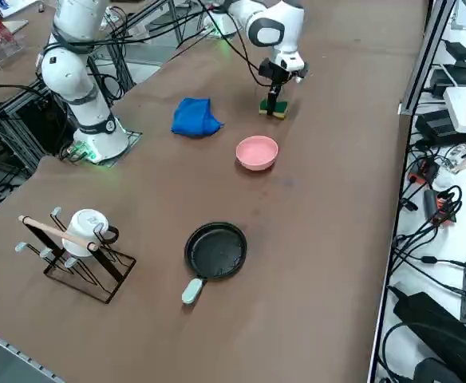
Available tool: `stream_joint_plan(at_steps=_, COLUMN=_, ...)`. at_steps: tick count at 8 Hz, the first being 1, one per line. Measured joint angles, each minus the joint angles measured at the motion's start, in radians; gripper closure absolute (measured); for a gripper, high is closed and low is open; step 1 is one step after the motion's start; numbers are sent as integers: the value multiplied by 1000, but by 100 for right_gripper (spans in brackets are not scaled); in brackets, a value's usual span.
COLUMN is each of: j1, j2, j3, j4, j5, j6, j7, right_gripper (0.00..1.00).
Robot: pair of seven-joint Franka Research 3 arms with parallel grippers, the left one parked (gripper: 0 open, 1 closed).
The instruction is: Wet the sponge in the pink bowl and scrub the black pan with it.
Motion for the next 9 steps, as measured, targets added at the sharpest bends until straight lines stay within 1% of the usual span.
stream_joint_plan(at_steps=3, j1=7, j2=7, j3=-3, j4=1, j5=-3, j6=14, j7=5, right_gripper=60)
stream_joint_plan(at_steps=6, j1=14, j2=8, j3=-2, j4=2, j5=-40, j6=20, j7=5, right_gripper=56)
stream_joint_plan(at_steps=7, j1=14, j2=8, j3=-3, j4=1, j5=-43, j6=21, j7=5, right_gripper=47)
stream_joint_plan(at_steps=9, j1=14, j2=15, j3=-7, j4=2, j5=-43, j6=31, j7=7, right_gripper=14)
